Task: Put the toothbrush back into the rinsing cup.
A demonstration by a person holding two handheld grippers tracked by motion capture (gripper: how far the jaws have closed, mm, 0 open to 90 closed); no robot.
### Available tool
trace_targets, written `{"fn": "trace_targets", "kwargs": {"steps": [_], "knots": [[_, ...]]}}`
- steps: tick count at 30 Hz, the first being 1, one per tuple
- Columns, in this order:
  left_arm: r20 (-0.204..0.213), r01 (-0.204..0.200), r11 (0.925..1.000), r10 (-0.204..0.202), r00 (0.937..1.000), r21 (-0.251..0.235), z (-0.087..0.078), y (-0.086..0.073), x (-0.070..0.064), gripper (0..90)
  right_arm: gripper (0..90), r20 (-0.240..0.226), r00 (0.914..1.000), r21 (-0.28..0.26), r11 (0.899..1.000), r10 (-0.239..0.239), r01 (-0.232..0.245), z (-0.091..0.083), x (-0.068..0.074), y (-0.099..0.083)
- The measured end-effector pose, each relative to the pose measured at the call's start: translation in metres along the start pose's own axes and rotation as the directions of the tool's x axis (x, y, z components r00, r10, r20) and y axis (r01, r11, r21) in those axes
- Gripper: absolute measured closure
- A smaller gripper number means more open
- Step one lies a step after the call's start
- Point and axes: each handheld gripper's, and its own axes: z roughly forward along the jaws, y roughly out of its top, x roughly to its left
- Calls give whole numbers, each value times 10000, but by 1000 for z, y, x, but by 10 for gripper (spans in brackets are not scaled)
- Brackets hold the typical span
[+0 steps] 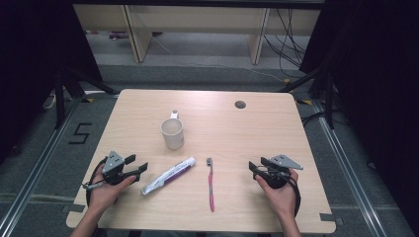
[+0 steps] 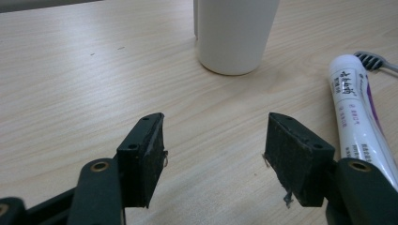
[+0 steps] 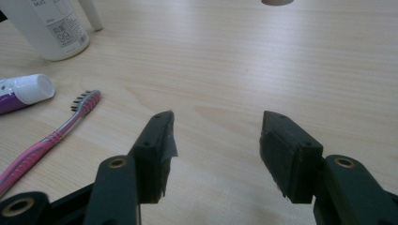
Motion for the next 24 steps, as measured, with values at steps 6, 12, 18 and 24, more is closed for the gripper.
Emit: {"fn": "trace_targets", "kwargs": {"steps": [6,12,18,24], "knots": [[-89,-49,10000,50,9999,31,1,0,-1,379,485,126,9956,406,9948,926,-930,-5,2,1],[69,-14,10000,14,10000,26,0,0,-2,382,477,230,9978,747,9952,614,-630,-5,-1,4],[31,216,9997,-216,9998,70,-1,2,-2,381,522,477,9949,1306,9869,894,-949,-4,0,3],[-60,249,9996,-248,9997,118,-2,6,-4,382,577,501,9948,2175,9712,887,-975,-4,0,7]]}}
